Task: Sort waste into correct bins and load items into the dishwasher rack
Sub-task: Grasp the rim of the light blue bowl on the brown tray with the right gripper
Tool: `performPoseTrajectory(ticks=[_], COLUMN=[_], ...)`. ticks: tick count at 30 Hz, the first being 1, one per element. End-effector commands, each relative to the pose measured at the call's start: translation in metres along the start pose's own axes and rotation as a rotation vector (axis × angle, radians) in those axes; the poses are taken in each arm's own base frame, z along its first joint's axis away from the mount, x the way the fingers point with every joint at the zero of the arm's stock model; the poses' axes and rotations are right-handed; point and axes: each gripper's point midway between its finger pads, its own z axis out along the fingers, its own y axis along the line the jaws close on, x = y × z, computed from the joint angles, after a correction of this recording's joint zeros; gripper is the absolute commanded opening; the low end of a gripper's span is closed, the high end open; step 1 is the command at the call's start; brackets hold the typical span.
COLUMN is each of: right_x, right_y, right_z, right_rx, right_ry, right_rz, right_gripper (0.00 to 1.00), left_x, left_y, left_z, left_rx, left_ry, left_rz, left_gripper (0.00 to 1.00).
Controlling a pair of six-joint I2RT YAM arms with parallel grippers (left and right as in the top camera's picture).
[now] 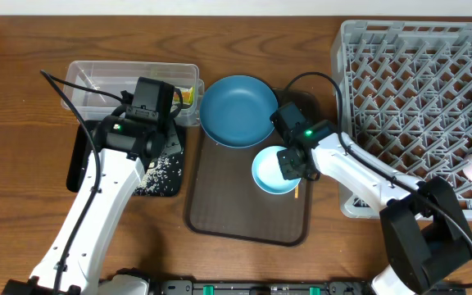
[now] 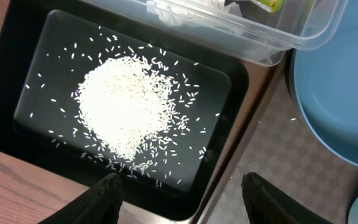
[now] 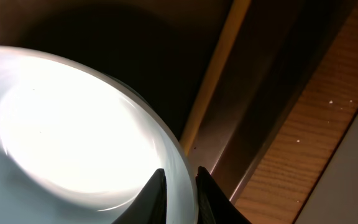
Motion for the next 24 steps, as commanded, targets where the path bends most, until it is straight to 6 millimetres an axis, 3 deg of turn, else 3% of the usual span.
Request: performPoseTrajectory(ticks=[1,4,7,18,22,24], right_x=[0.002,0.002,0.003,-0.001,-0.017,-0.035], right_y=[0.000,0.000,0.000,-0.004,-0.006,-0.011], right_z=[0.001,0.001,0.001,0.000,-0.013,-0.031], right_rx=[0.004,0.005,0.004,-0.010,-0.022,-0.030], right_ry=[0.004,0.005,0.007,0.002,-0.046,-0.105], right_rz=[-0.006,-0.006,-0.004,0.019,0.033,0.032], right_gripper=[0.15,0.12,0.02,0.01,0.01,0.01], left_x=[-0.005,-0.005,-0.005,-0.005,-0.005,-0.005], left_y=[0.004,0.004,0.004,0.004,0.004,0.004], left_z=[-0.003,-0.003,-0.003,-0.003,-0.003,-0.003], left_rx=[-0.013,-0.013,-0.013,-0.013,-0.013,-0.013], left_ry=[-0.021,-0.022,-0.022,-0.022,-0.022,-0.022], left_rz=[-0.013,-0.013,-0.013,-0.013,-0.013,-0.013], left_gripper=[0.64,0.64,0.64,0.65,0.64,0.65])
